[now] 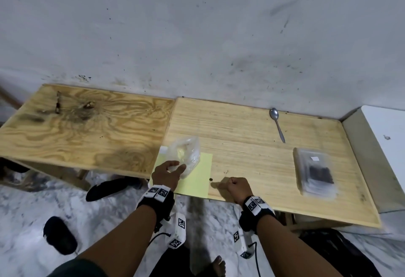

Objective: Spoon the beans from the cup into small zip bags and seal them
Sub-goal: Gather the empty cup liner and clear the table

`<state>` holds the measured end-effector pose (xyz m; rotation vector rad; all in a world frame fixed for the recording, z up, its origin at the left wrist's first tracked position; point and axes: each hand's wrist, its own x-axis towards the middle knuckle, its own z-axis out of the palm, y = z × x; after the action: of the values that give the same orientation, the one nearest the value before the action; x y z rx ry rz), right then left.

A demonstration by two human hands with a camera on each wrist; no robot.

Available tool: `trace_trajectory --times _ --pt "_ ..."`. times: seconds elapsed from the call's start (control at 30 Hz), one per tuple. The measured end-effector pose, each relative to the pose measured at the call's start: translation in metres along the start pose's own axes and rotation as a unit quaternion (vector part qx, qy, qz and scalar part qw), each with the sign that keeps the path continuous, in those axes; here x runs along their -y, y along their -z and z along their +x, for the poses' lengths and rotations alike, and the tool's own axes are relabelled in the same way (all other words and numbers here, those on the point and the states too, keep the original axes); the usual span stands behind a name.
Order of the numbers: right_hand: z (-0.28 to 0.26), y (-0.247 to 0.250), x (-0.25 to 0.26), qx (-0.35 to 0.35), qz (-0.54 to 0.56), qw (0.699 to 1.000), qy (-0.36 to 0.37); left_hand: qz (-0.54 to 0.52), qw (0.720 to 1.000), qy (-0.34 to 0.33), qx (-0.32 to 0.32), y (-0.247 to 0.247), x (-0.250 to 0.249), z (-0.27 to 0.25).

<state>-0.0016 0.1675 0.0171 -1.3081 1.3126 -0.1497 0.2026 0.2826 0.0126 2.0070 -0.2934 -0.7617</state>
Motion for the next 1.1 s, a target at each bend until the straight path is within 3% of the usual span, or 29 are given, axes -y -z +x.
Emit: trace_trajectory --times 0.3,0.57,0.8,0.93,1.03,1.1 --pt "0.016 -0.031 -0.005 -0.038 -0.039 0.999 0.0 -0.011 1.0 0.005 0.028 0.011 0.017 0.019" --pt "0.03 -0.059 -0.001 -0.101 -0.173 0.98 0.021 -0.041 0.998 0.021 0.051 0.021 0.017 0.048" --pt "0.03 -0.065 -0.009 -0.145 -0.155 0.977 0.01 -0.013 0.997 -0.004 0.079 0.026 0.017 0.075" --pt "0.025 -0.065 -0.007 -0.133 -0.189 0.972 0.041 0.005 0.995 -0.018 0.097 0.027 0.013 0.079" --pt "0.024 -0.062 0.0 -0.157 -0.117 0.981 0.013 -0.01 0.995 -0.017 0.095 0.027 0.011 0.077" --pt "0.027 -0.057 0.002 -0.158 0.043 0.985 -0.048 -0.014 0.995 -0.019 0.096 0.025 0.009 0.074"
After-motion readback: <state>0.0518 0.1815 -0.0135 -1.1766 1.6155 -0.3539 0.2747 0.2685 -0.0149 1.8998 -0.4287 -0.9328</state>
